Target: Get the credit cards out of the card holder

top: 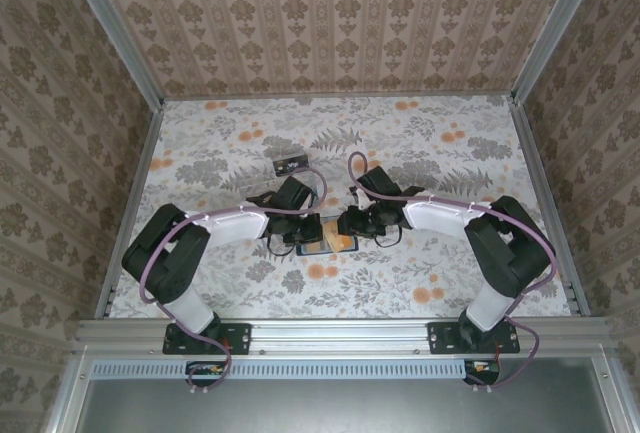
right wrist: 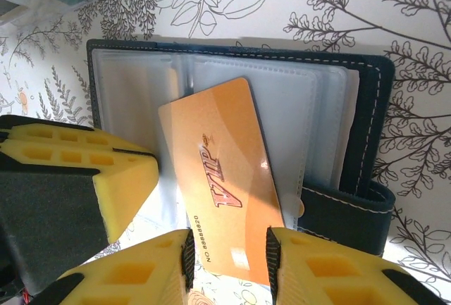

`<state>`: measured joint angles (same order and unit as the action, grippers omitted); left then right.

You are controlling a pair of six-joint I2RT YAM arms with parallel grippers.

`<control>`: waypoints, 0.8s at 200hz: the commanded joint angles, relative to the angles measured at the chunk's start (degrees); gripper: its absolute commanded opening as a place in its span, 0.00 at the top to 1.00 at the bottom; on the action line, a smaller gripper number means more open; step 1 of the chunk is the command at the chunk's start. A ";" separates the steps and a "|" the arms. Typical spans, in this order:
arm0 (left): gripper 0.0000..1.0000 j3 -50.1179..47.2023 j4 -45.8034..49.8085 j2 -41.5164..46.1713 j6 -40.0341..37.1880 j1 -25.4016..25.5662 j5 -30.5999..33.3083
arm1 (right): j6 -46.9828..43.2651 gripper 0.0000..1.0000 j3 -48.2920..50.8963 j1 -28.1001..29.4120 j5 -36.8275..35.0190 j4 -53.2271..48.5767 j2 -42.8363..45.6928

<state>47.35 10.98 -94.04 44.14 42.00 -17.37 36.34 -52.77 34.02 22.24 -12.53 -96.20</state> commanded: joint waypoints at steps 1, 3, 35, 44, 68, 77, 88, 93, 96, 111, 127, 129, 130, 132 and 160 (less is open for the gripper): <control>0.92 1.51 2.99 -0.57 0.09 0.28 0.21 | -1.49 0.65 -0.28 0.17 -1.01 -2.50 0.70; 0.92 1.64 3.06 -0.54 0.07 0.30 0.22 | -1.48 0.65 -0.22 0.17 -1.00 -2.49 0.61; 0.92 1.99 3.34 -0.98 0.04 0.45 -0.08 | -1.18 0.66 0.71 0.17 -0.95 -1.97 -0.48; 0.92 2.12 3.27 -1.08 0.07 0.51 -0.21 | -1.18 0.66 0.96 0.17 -1.18 -1.96 -0.38; 0.92 2.62 3.55 -1.03 -0.05 0.72 -0.32 | -1.69 0.66 1.50 0.17 -1.91 -2.73 -0.07; 0.92 2.95 3.97 -0.93 -0.26 0.88 -0.30 | -1.71 0.66 1.72 0.17 -1.84 -2.84 -0.10; 0.92 3.31 4.42 -0.72 -0.28 1.07 -0.21 | -1.80 0.66 2.04 0.17 -1.91 -2.89 -0.09; 0.92 3.43 4.64 -0.47 -0.27 1.20 -0.17 | -1.80 0.66 2.25 0.17 -2.10 -2.92 0.04; 0.92 3.52 4.76 -0.29 -0.22 1.28 -0.01 | -1.80 0.65 2.44 0.17 -2.25 -2.85 0.11; 0.92 3.87 5.67 0.87 -0.35 1.58 0.80 | -1.77 0.66 2.85 0.14 -2.44 -2.85 0.23; 0.92 4.24 6.23 1.78 -0.33 1.84 0.92 | -1.71 0.66 3.15 0.16 -2.25 -2.57 -0.04; 0.92 4.30 6.35 1.83 -0.36 1.81 0.93 | -1.71 0.66 3.23 0.14 -2.21 -2.47 -0.10; 0.92 4.32 6.34 1.83 -0.37 1.83 0.93 | -1.71 0.65 3.22 0.11 -2.21 -2.48 -0.11; 0.92 4.41 6.40 1.84 -0.37 1.90 0.93 | -1.71 0.65 3.25 0.15 -2.09 -2.45 -0.21; 0.92 5.01 5.88 0.80 -0.79 2.21 0.41 | -1.43 0.66 3.63 0.17 -1.39 -1.55 -0.70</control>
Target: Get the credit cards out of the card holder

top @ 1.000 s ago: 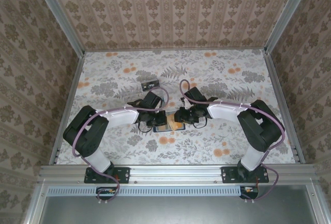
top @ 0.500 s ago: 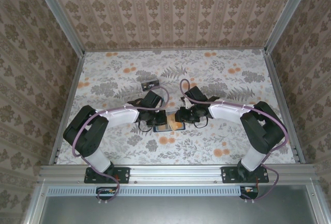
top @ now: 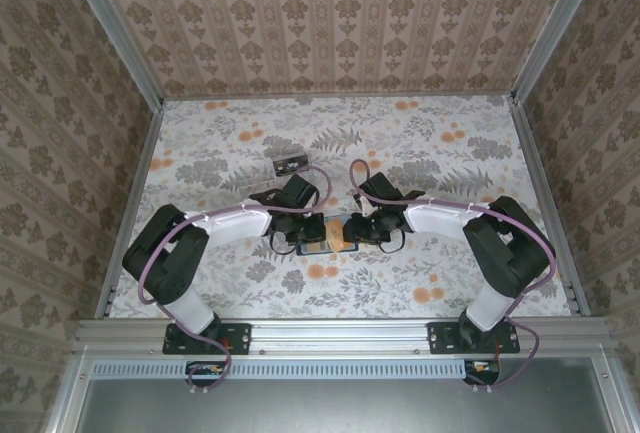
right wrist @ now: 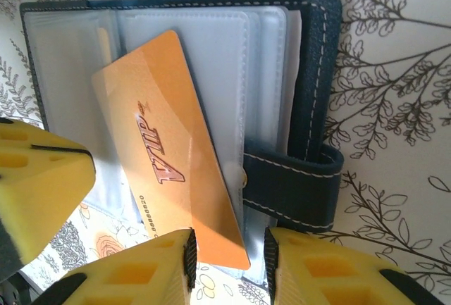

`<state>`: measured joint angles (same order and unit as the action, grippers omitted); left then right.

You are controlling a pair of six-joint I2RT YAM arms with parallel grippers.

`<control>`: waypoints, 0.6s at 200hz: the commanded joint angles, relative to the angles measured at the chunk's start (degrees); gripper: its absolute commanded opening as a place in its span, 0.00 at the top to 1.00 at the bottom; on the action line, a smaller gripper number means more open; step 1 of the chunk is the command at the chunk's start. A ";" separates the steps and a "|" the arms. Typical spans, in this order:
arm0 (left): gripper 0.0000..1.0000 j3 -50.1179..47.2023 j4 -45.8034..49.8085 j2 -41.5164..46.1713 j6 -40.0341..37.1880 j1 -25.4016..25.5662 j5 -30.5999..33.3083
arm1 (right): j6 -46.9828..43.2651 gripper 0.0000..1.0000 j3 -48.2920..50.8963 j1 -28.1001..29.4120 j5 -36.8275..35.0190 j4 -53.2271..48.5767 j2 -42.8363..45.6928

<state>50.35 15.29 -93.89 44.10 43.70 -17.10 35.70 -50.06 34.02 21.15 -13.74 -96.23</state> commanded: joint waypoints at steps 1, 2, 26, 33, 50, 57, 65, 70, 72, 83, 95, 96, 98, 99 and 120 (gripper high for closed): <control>0.92 2.02 1.49 0.55 -0.76 0.51 0.10 | -0.76 0.66 0.92 0.17 -0.26 -0.29 -0.74; 0.92 2.07 1.45 0.42 -0.80 0.51 0.08 | -0.70 0.66 0.97 0.21 -0.25 -0.26 -0.78; 0.92 2.30 0.39 -1.73 -0.68 0.55 -0.08 | -0.50 0.68 1.01 0.17 0.61 0.32 -1.10; 0.92 2.35 0.04 -2.27 -0.60 0.59 -0.25 | -0.42 0.68 1.07 0.17 0.90 0.53 -1.18; 0.92 2.30 -0.02 -3.47 -0.54 0.55 -0.19 | -0.16 0.71 1.22 0.17 1.76 1.33 -1.24; 0.92 2.19 -0.02 -4.01 -0.53 0.58 -0.12 | 0.04 0.71 1.34 0.17 2.19 1.50 -1.21; 0.92 1.90 0.00 -4.42 -0.48 0.59 -0.21 | 0.14 0.72 1.50 0.17 2.75 1.92 -1.09; 0.93 1.80 -0.02 -4.72 -0.43 0.59 -0.21 | 0.24 0.73 1.57 0.17 3.01 2.12 -1.08; 0.93 1.69 0.00 -4.79 -0.42 0.55 -0.21 | 0.35 0.73 1.57 0.17 3.13 2.18 -1.01; 0.93 1.37 -0.17 -5.19 -0.13 0.57 -0.37 | 0.50 0.73 1.66 0.17 3.62 2.60 -0.85; 0.93 1.06 -0.44 -5.25 0.06 0.59 -0.47 | 0.63 0.74 1.63 0.17 4.21 2.93 -0.60; 0.93 1.02 -0.44 -5.25 0.09 0.59 -0.47 | 0.65 0.74 1.64 0.17 4.28 2.93 -0.61; 0.93 1.04 -0.44 -5.28 0.06 0.59 -0.47 | 0.68 0.74 1.70 0.17 4.46 3.04 -0.54; 0.93 0.96 -0.44 -5.27 0.04 0.59 -0.47 | 0.72 0.75 1.71 0.17 4.49 3.03 -0.50; 0.93 0.94 -0.45 -5.19 0.03 0.57 -0.48 | 0.85 0.76 1.68 0.26 5.45 3.52 -0.11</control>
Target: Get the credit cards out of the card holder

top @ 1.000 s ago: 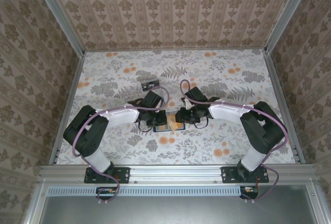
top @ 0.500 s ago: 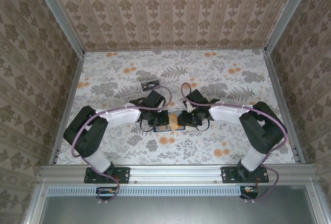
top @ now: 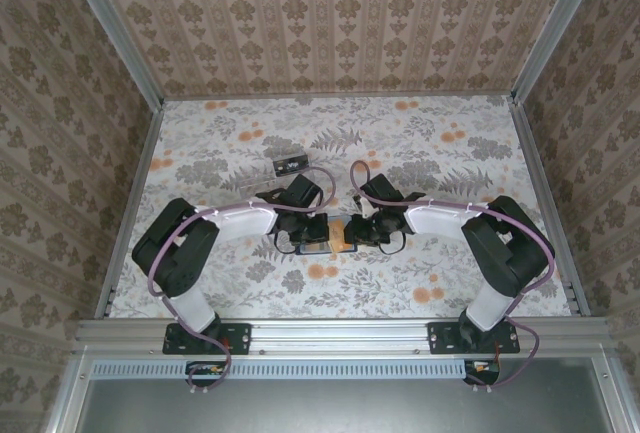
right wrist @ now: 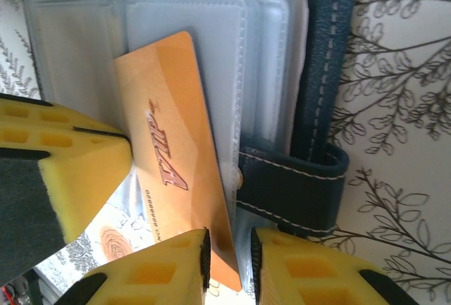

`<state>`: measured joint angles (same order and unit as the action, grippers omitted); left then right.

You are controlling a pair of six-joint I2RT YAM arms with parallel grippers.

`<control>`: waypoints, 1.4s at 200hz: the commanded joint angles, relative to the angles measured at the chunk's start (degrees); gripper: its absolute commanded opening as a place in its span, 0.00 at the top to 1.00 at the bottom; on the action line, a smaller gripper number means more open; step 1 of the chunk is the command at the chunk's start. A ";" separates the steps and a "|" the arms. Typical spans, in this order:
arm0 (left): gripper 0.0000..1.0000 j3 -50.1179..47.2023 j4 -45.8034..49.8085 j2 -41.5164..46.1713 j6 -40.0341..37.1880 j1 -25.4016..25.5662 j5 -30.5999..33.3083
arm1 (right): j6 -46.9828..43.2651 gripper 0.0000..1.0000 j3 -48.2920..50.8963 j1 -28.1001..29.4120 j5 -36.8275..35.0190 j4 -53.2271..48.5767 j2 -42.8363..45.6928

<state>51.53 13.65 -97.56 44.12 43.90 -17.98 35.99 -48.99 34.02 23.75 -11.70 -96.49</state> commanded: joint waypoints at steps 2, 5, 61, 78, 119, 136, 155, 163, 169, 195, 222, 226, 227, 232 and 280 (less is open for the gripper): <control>0.93 -0.23 1.11 -1.50 0.07 0.35 0.40 | 0.59 0.77 0.58 0.26 2.94 1.57 0.16; 0.93 -0.26 1.12 -1.49 0.08 0.39 0.40 | 0.67 0.77 0.57 0.30 3.09 1.59 0.24; 0.93 -0.13 1.11 -1.58 -0.08 0.57 0.30 | 0.62 0.83 0.40 0.35 3.76 1.20 0.82; 0.93 -0.28 1.20 -1.49 -0.17 0.57 0.35 | 0.14 0.92 0.39 0.30 2.85 0.29 1.34; 0.93 -0.44 1.82 -1.45 -0.37 0.57 0.83 | -0.48 0.97 1.85 -0.50 1.90 -0.64 2.59; 0.93 -0.63 1.84 -1.43 -0.44 0.48 0.85 | -0.47 0.96 2.75 -1.16 1.92 -0.60 3.44; 0.93 -0.77 1.90 -1.41 -0.42 0.48 0.93 | -0.48 0.95 3.63 -1.95 1.94 -0.70 4.37; 0.93 -0.88 1.90 -1.42 -0.41 0.49 0.93 | -0.47 0.94 3.85 -2.33 2.07 -0.64 4.76; 0.93 -0.85 1.79 -1.40 -0.37 0.49 0.84 | -0.43 0.94 4.08 -2.58 2.14 -0.65 4.94; 0.93 -0.77 1.81 -1.41 -0.37 0.45 0.84 | -0.48 0.88 4.65 -3.08 2.75 -0.18 5.52; 0.93 -0.59 1.73 -1.53 -0.60 0.48 0.58 | 0.21 0.79 4.44 -3.08 4.45 1.52 5.00; 0.93 -0.59 1.73 -1.52 -0.61 0.49 0.58 | 0.35 0.79 4.33 -3.08 4.61 1.79 4.91; 0.93 -0.57 1.73 -1.51 -0.57 0.49 0.58 | 0.38 0.79 4.34 -3.08 4.67 1.78 4.82; 0.93 -0.60 1.77 -1.50 -0.56 0.49 0.58 | 0.53 0.78 4.14 -3.03 4.86 1.81 4.79; 0.93 -0.42 1.81 -1.71 -0.68 0.46 0.36 | -0.83 0.74 2.56 -2.91 4.50 -0.81 5.44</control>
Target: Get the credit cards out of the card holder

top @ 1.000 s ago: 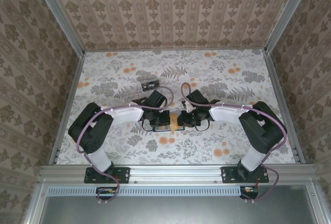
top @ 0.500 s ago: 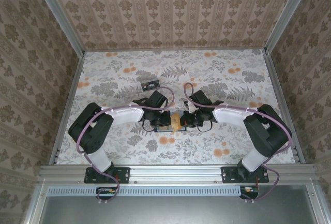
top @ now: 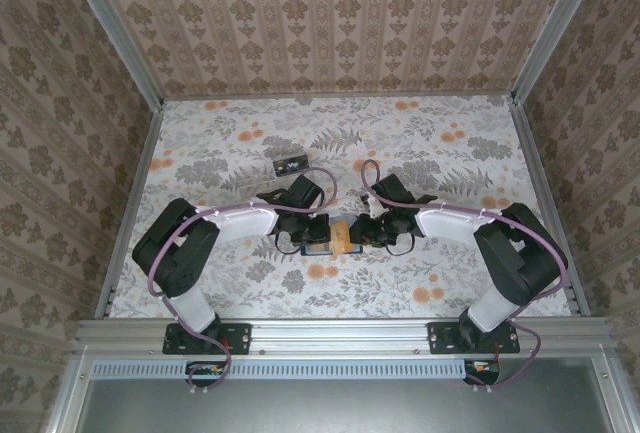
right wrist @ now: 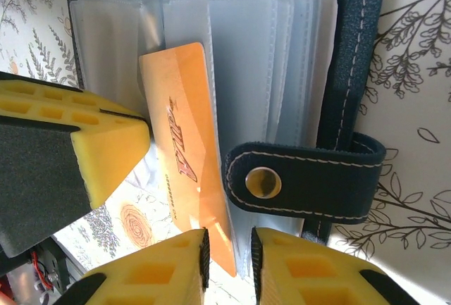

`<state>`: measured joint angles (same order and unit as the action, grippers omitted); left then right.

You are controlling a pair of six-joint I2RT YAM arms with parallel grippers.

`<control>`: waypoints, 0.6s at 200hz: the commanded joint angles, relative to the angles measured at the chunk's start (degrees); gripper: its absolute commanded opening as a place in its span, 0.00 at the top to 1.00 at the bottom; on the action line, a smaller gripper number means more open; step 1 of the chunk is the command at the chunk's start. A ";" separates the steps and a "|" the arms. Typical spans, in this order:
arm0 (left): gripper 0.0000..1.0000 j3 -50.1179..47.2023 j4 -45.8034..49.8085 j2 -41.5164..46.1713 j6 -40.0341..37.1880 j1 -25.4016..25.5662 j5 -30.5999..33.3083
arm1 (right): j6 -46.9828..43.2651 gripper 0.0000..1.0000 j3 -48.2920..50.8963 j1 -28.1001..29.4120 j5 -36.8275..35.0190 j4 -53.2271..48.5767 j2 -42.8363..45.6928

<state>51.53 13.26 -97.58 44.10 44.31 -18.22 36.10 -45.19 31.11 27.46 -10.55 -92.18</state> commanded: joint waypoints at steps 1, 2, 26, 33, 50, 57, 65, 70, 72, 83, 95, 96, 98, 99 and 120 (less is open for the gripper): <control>0.93 -0.35 2.21 -1.71 -0.67 0.01 0.57 | -0.94 0.74 -1.27 0.00 0.81 -2.04 1.13; 0.93 -0.32 2.21 -1.68 -0.63 0.04 0.56 | -0.94 0.74 -1.24 0.00 0.87 -2.03 1.13; 0.93 -0.19 2.13 -1.83 -0.60 0.07 0.46 | -1.27 0.73 -1.63 0.41 -0.68 -3.59 1.85; 0.93 -0.18 2.12 -1.91 -0.64 0.15 0.42 | -1.57 0.69 -1.86 0.65 -2.48 -4.58 2.38; 0.93 -0.14 2.12 -1.95 -0.60 0.11 0.38 | -1.91 0.65 -2.18 1.05 -6.42 -6.14 4.05; 0.93 -0.16 2.11 -1.93 -0.60 0.15 0.38 | -2.03 0.64 -2.13 1.14 -7.19 -6.13 4.75; 0.93 -0.10 2.27 -1.96 -0.76 0.14 0.38 | -2.29 0.64 -2.42 1.23 -7.58 -6.23 5.23; 0.93 -0.08 2.31 -1.91 -0.69 0.16 0.38 | -2.55 0.64 -2.74 1.31 -7.39 -6.32 5.26; 0.93 -0.06 2.37 -1.91 -0.68 0.16 0.44 | -2.71 0.64 -2.85 1.38 -7.20 -6.35 5.17; 0.93 0.02 2.47 -1.91 -0.79 0.16 0.46 | -3.24 0.64 -3.56 1.69 -5.82 -6.24 4.30; 0.93 0.06 2.43 -2.00 -0.84 0.12 0.31 | -3.55 0.65 -4.29 2.14 -4.14 -5.59 2.89; 0.93 0.11 2.45 -2.00 -0.80 0.14 0.30 | -3.57 0.65 -4.29 2.17 -4.03 -5.52 2.76; 0.93 0.10 2.43 -2.00 -0.84 0.11 0.40 | -3.57 0.65 -4.40 2.23 -3.72 -5.38 2.54; 0.93 0.08 2.45 -2.00 -0.85 0.09 0.43 | -3.53 0.65 -4.39 2.26 -3.59 -5.33 2.41; 0.93 0.23 2.56 -2.00 -0.85 0.16 0.45 | -3.49 0.66 -5.42 2.96 -2.24 -4.07 -0.18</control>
<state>51.53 13.23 -97.78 44.10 44.31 -18.46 33.95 -48.86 33.08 23.24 -14.81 -89.60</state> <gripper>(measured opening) 0.070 0.346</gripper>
